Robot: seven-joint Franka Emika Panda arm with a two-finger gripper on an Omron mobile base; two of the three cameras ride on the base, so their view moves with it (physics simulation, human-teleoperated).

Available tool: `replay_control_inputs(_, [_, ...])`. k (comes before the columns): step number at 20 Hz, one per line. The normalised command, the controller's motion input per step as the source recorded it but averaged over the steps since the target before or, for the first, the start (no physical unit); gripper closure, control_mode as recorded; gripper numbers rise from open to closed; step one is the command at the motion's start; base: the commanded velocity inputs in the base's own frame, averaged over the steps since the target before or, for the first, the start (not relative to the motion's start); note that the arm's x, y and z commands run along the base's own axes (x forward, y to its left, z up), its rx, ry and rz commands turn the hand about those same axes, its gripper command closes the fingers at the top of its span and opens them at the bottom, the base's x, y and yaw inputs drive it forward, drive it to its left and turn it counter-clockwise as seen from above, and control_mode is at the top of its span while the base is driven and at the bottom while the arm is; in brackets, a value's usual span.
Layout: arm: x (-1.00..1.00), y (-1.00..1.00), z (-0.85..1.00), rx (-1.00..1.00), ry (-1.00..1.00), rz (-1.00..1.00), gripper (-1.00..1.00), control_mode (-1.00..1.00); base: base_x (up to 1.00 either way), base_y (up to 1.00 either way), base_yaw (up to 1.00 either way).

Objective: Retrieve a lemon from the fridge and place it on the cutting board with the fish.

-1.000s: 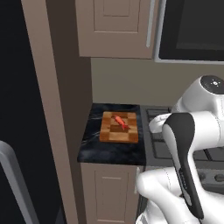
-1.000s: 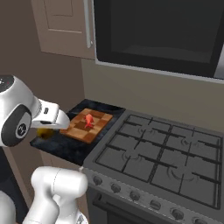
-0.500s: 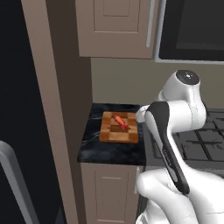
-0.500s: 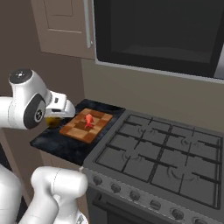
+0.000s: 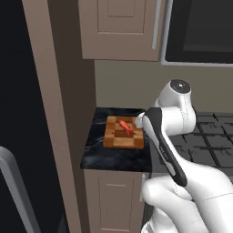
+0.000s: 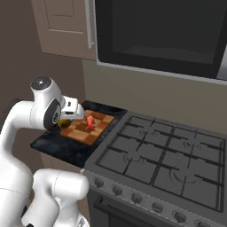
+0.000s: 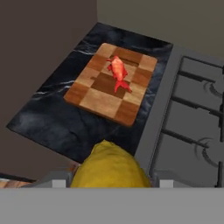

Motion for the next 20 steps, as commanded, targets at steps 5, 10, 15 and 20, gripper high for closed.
replay_control_inputs(5, [0.4,0.03,-0.28,-0.02,0.01,0.0,1.0,-1.0,0.0,0.0,0.0])
replay_control_inputs(10, [0.42,0.12,-0.35,-0.01,0.03,0.0,1.0,-1.0,0.0,0.0,0.0])
replay_control_inputs(15, [0.49,0.08,-0.39,0.0,0.04,0.02,1.0,-1.0,0.0,0.0,0.0])
replay_control_inputs(20, [0.49,0.16,-0.25,0.0,0.03,0.01,1.0,-1.0,0.0,0.0,0.0])
